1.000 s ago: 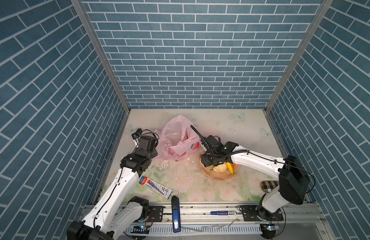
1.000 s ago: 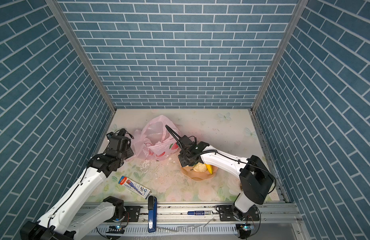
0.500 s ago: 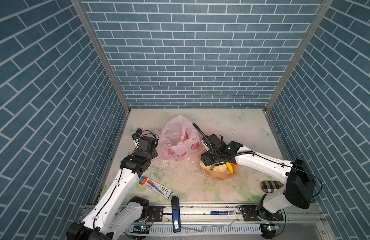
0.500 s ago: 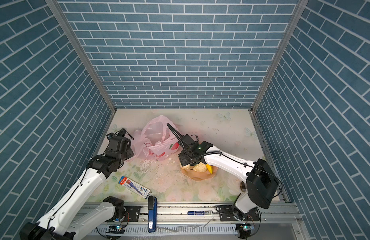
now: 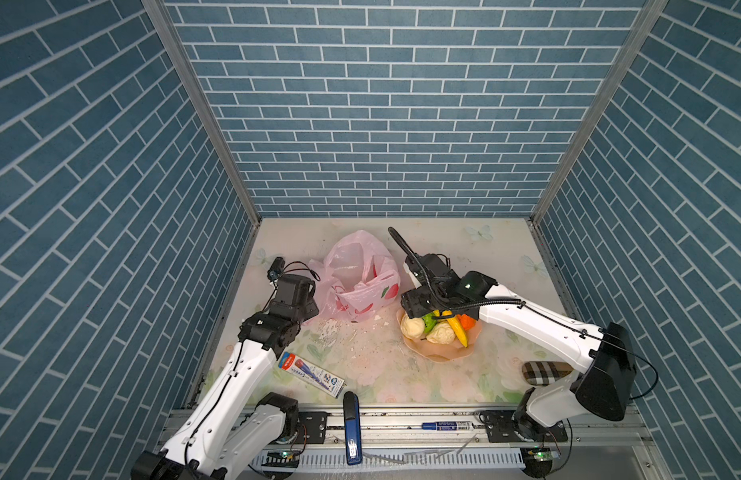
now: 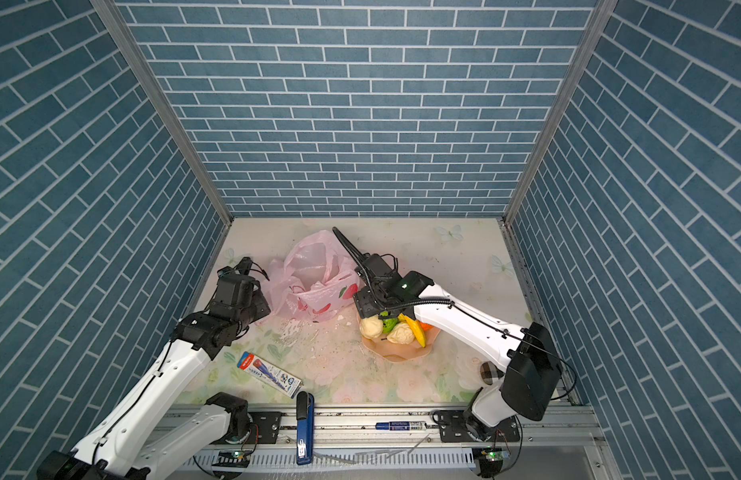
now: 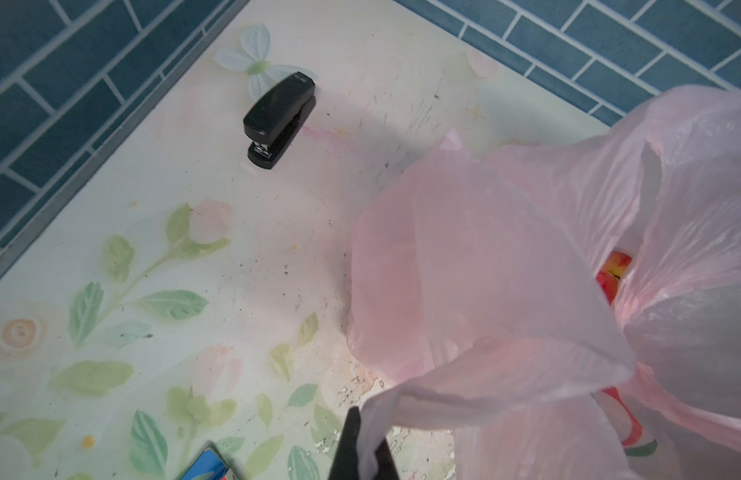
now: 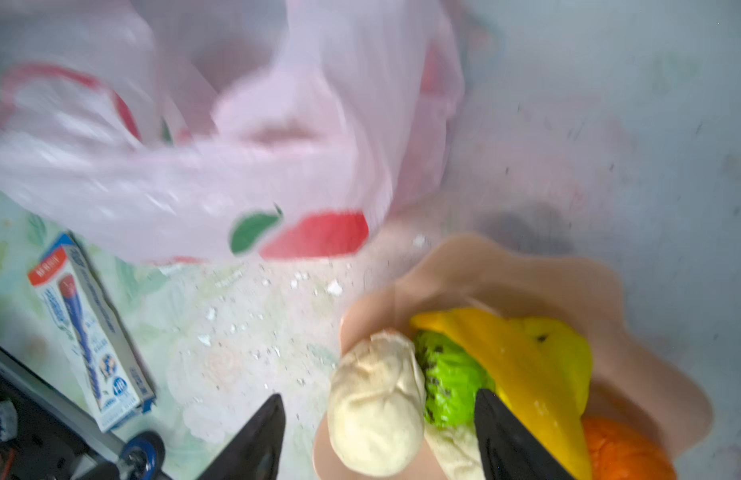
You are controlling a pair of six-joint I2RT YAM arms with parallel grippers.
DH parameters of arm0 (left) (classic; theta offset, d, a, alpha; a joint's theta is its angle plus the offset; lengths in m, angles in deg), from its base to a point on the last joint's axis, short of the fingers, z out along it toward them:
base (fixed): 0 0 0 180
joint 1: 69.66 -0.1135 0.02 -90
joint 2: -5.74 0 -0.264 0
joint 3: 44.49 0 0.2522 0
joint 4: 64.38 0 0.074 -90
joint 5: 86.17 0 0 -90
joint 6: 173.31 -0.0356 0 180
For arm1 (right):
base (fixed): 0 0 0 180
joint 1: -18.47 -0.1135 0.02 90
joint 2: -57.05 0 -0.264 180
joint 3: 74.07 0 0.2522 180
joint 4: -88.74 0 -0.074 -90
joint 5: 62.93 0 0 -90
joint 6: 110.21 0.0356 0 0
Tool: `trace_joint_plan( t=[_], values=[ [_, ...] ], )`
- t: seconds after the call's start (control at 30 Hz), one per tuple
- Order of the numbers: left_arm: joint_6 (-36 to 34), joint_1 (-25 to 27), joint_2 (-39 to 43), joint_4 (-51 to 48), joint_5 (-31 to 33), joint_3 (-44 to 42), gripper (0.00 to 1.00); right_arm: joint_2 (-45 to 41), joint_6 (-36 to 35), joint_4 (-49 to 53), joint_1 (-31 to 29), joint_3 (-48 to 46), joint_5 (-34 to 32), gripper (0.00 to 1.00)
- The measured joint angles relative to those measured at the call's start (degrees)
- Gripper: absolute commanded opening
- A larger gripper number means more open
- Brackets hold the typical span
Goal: Take the fake fruits out of the plastic bag
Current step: 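Raise the right gripper and move it back over the pink bag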
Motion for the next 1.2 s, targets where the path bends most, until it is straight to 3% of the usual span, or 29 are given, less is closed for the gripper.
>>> trace_joint_plan(
  t=[0.27,0.6,0.83,0.93,1.03,1.07,1.2],
  values=[
    [-0.5,0.0,6.3,0.2,-7.5,-6.7,0.00,15.1,-3.1,0.9,3.8,24.5,1.2,0.75],
    [-1.2,0.0,12.0,0.6,-11.1,-9.3,0.00,39.1,-8.8,11.8,5.6,51.5,5.7,0.77],
    [-1.7,0.0,12.5,0.8,-11.8,-10.6,0.00,48.0,-10.7,16.1,6.9,60.6,8.5,0.74],
    [-1.7,0.0,12.5,1.2,-11.8,-10.8,0.00,49.5,-11.1,16.1,7.8,60.7,9.3,0.60],
    [-1.7,0.0,12.3,2.1,-11.8,-11.1,0.00,49.9,-12.3,13.7,8.3,59.6,9.6,0.28],
    [-1.7,0.0,12.0,2.4,-11.8,-11.2,0.00,49.6,-12.4,12.1,8.4,58.6,9.6,0.22],
    [-1.7,0.0,9.9,4.5,-11.5,-11.2,0.00,47.3,-13.7,3.9,8.6,50.3,9.6,0.10]
  ],
)
